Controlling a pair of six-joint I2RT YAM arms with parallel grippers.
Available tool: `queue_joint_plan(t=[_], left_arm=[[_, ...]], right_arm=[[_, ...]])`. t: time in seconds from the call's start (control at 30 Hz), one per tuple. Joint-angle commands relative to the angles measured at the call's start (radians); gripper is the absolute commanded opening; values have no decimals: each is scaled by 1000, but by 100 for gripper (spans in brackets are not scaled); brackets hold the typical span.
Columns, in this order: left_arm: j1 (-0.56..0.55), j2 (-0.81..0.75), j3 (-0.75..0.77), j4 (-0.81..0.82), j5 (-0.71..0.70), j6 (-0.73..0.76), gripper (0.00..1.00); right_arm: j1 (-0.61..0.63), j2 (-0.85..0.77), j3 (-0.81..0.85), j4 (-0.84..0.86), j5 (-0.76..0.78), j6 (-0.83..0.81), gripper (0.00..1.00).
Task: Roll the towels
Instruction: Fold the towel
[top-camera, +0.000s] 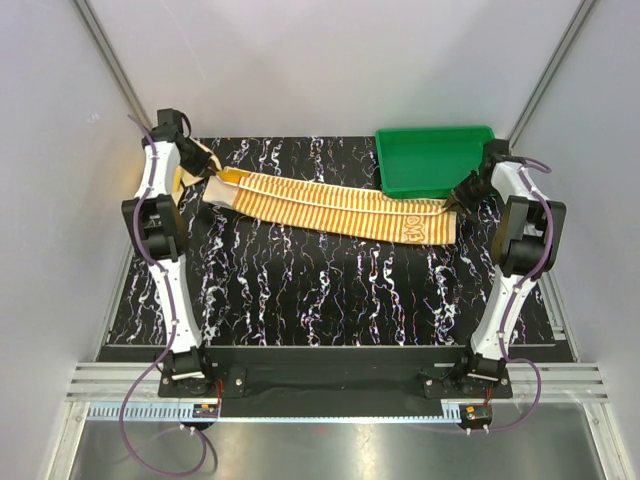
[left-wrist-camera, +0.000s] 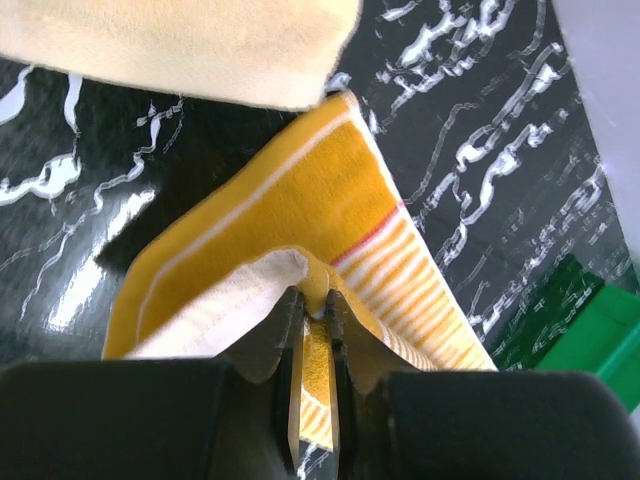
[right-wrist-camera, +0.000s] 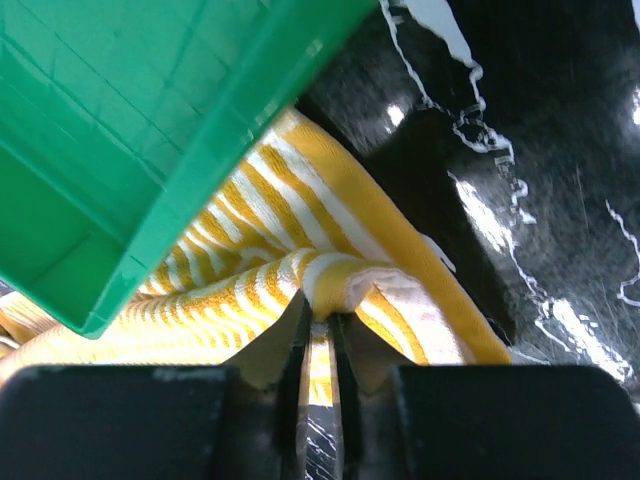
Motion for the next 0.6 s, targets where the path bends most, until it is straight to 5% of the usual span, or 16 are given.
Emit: queue_joint_plan(t=[0.0, 0.2, 0.27, 0.3, 0.33, 0.37, 0.4, 0.5, 0.57], left_arm=[[3, 68, 95, 28, 13, -28, 0], [21, 134, 147, 80, 8, -77, 1], [26, 153, 158, 94, 2, -91, 4], [29, 157, 158, 109, 6, -94, 12], [27, 164, 155, 120, 11, -99, 21], [29, 164, 149, 133, 26, -99, 30], [29, 164, 135, 155, 37, -97, 51], [30, 132, 94, 172, 78, -67, 84], [36, 61, 10, 178, 75, -27, 93]], right_arm=[[-15, 31, 64, 2, -9, -9, 18], [-43, 87, 111, -13, -13, 0, 24], [-49, 105, 119, -14, -18, 0, 37], [-49, 110, 120, -13, -23, -1, 46], [-49, 119, 119, -7, -32, -6, 78], [-49, 120, 117, -3, -32, -9, 93], [-49, 120, 114, -1, -30, -15, 99], [-50, 81, 59, 34, -29, -27, 100], [-50, 18, -2, 59, 5, -46, 100]])
